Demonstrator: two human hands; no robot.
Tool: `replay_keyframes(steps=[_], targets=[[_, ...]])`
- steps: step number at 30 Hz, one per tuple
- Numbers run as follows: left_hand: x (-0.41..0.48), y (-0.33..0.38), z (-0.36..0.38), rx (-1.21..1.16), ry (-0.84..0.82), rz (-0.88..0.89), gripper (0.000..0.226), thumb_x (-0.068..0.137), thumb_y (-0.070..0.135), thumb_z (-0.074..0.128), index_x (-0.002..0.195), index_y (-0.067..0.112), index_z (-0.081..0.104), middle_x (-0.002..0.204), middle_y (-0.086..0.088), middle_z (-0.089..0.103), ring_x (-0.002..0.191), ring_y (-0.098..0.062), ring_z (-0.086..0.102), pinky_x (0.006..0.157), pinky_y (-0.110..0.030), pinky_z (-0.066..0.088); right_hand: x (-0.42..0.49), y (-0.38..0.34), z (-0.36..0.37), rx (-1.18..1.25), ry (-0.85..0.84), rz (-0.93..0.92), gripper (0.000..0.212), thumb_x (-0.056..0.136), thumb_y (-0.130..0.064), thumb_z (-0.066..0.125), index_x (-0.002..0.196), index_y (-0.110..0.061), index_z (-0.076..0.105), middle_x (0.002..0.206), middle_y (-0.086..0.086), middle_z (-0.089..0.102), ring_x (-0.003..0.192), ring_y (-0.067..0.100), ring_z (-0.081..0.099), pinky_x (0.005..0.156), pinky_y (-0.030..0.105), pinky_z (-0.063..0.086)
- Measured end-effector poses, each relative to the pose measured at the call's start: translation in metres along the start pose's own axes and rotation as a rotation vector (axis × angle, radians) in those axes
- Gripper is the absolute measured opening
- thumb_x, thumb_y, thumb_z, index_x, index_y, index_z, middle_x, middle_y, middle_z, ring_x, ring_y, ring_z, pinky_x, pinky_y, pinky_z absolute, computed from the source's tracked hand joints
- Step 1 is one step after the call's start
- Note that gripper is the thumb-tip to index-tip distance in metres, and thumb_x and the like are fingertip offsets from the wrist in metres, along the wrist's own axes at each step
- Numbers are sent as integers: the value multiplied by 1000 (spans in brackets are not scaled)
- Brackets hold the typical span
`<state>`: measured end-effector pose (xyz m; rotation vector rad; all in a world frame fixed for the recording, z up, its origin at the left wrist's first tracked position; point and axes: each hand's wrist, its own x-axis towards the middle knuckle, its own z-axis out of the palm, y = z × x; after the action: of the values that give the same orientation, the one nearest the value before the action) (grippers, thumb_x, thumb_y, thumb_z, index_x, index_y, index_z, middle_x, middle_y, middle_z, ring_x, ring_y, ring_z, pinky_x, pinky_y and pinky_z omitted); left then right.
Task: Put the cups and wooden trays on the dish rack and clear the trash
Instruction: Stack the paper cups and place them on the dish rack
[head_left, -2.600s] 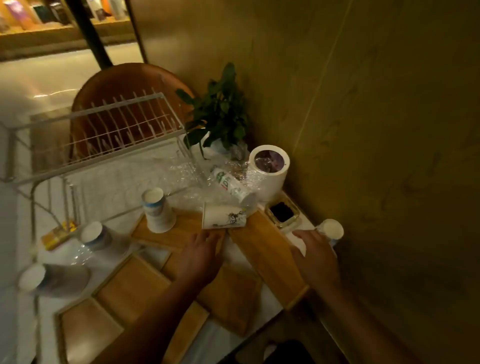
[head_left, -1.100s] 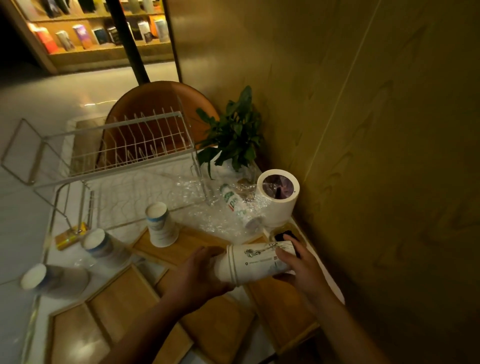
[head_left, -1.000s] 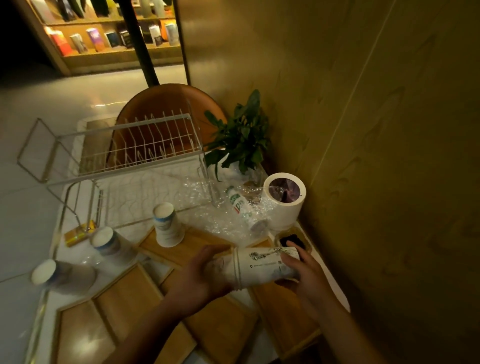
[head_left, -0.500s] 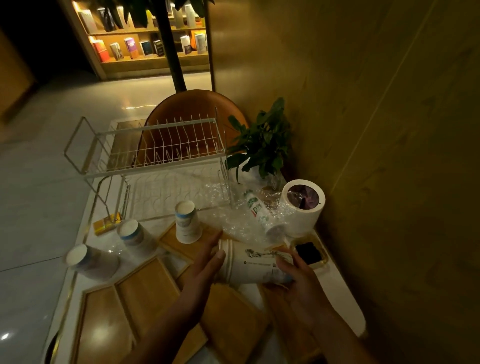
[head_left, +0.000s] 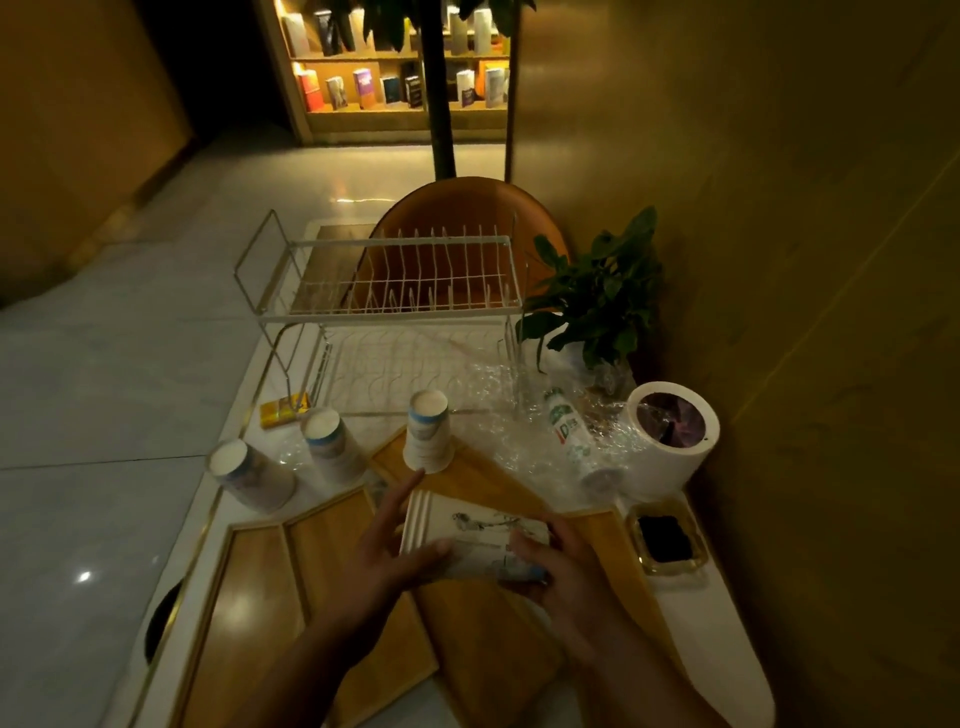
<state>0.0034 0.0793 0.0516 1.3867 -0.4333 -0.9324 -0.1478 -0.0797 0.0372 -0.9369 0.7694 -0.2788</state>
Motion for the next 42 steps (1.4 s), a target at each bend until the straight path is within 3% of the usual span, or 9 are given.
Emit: replay_keyframes(steps=[5, 9, 16, 21, 26, 30, 33, 38, 42], targets=[[-1, -12, -49, -7, 187, -27, 81, 53, 32, 93, 124, 47, 58, 125, -5, 62, 104, -28, 68, 71, -48, 62, 20, 18, 52, -152, -88, 94, 42, 61, -41, 85, 99, -30, 69, 105, 2, 72, 95, 24, 71, 71, 37, 59], [1, -9, -110, -103, 316, -29, 74, 56, 27, 90, 120, 48, 59, 122, -5, 64, 102, -32, 69, 68, -49, 62, 57, 13, 99, -348, -71, 39, 31, 82, -37, 72, 111, -30, 63, 121, 4, 65, 104, 24, 67, 83, 40, 59], [-3, -4, -183, -283, 407, -135, 67, 64, 24, 84, 123, 39, 55, 129, -7, 57, 110, -39, 62, 77, -56, 60, 147, -28, 152, -1360, 224, -400, 62, 88, -29, 63, 145, -30, 38, 154, 0, 30, 135, 27, 36, 108, 39, 40], [-2, -2, -195, -450, 445, -196, 51, 78, 24, 71, 124, 38, 55, 126, -11, 60, 110, -41, 62, 74, -50, 59, 196, -37, 161, -1646, 198, -235, 70, 88, -46, 59, 147, -46, 22, 162, -1, 10, 140, 33, 17, 109, 46, 37], [-3, -5, -191, -498, 490, -244, 50, 75, 25, 72, 121, 38, 57, 126, -13, 60, 110, -42, 62, 75, -49, 58, 211, -39, 159, -1837, 235, -345, 63, 88, -39, 58, 145, -37, 32, 139, 8, 47, 122, 32, 34, 95, 37, 43], [-3, -8, -188, -513, 532, -252, 55, 75, 24, 72, 127, 35, 54, 128, -15, 59, 110, -43, 62, 72, -48, 59, 194, -41, 159, -1657, 169, -466, 58, 84, -35, 66, 138, -36, 44, 131, 2, 47, 119, 26, 37, 93, 37, 45], [-2, -7, -185, -508, 533, -237, 59, 73, 27, 73, 128, 33, 53, 129, -16, 59, 112, -43, 61, 74, -48, 58, 169, -47, 154, -1251, 187, -524, 61, 81, -29, 72, 137, -32, 47, 127, -2, 44, 114, 16, 44, 92, 35, 46], [-1, -7, -180, -520, 530, -212, 55, 74, 25, 73, 126, 32, 55, 128, -16, 60, 112, -44, 61, 75, -49, 58, 118, -46, 128, -344, 15, -236, 47, 88, -15, 66, 132, -24, 54, 129, 9, 58, 110, 23, 63, 78, 36, 59], [-1, -13, -173, -424, 523, -180, 46, 80, 22, 72, 121, 37, 58, 129, -12, 59, 110, -42, 63, 80, -56, 59, 97, -29, 121, -175, -22, -135, 48, 90, -15, 61, 137, -21, 51, 124, 8, 62, 107, 22, 65, 73, 32, 58]])
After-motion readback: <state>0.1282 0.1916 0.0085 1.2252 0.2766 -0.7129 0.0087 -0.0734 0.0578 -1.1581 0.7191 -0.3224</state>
